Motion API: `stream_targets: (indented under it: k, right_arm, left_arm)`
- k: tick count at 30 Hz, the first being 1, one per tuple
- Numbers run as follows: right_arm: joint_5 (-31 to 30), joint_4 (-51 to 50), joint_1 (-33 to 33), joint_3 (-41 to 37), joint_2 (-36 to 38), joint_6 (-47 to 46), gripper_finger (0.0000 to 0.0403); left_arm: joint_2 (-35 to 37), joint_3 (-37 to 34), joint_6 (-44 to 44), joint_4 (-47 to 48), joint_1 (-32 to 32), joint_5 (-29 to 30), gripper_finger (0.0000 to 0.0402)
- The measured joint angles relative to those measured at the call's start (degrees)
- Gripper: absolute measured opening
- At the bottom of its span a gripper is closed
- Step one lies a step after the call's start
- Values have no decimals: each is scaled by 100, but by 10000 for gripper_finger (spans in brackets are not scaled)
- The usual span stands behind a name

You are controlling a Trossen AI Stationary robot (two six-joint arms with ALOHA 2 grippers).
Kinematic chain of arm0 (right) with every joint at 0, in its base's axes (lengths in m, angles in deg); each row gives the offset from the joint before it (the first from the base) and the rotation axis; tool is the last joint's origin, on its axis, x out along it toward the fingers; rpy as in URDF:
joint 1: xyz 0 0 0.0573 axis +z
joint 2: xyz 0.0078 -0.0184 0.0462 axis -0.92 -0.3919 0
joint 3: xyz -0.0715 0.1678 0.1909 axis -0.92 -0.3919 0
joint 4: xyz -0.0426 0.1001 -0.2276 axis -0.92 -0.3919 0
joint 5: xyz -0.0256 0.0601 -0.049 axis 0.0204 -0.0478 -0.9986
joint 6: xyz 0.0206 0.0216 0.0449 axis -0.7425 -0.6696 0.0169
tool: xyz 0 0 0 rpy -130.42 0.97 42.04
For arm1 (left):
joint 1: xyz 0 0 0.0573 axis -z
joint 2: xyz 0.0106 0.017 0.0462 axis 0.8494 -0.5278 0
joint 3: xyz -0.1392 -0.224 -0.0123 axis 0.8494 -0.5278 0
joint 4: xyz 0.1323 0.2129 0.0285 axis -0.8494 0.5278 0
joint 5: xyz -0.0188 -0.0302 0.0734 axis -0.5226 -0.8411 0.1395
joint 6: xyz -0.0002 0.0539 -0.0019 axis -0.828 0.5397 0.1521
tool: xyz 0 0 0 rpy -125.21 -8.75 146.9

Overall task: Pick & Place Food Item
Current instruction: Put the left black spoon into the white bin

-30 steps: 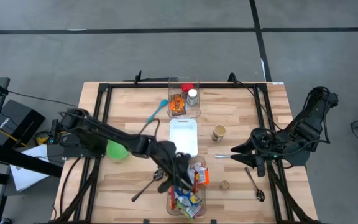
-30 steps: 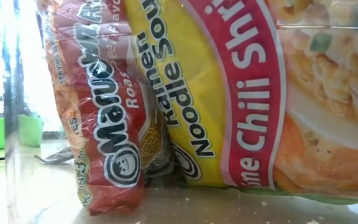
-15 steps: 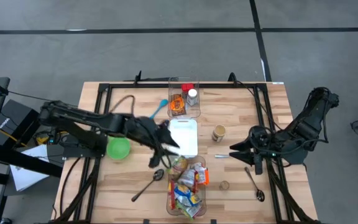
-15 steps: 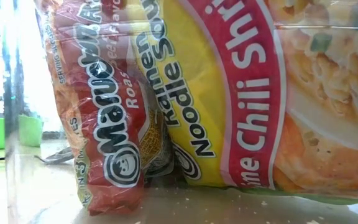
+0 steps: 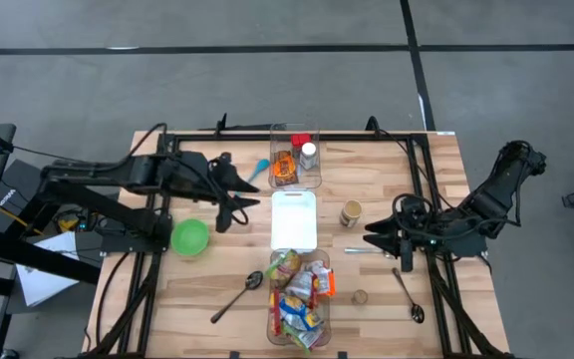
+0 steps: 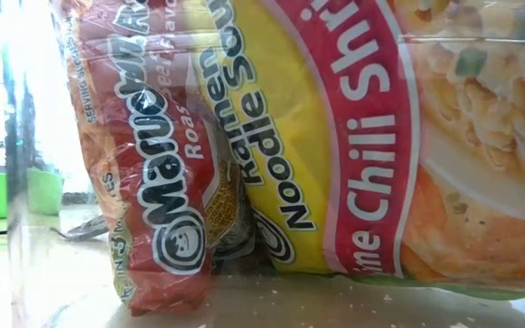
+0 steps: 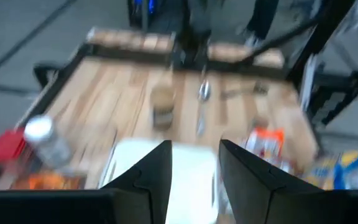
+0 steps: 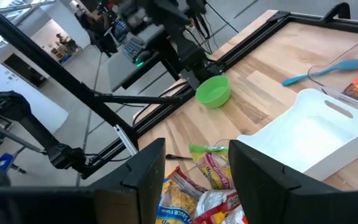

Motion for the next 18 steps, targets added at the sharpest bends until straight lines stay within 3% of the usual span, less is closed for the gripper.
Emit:
stream_targets:
  k: [4,8,18]
  right_arm:
    - [-11,162,-15,0,6,353,171]
    - [-18,295,-29,2,161,716,171]
    - [-41,919,-59,0,903,1840,171]
  left_arm:
    - [214,-374,-90,431,-3,-27,121]
    - [436,-1124,-466,396,37,-480,121]
    - [664,-3124,-1670,-1100,326,-1919,117]
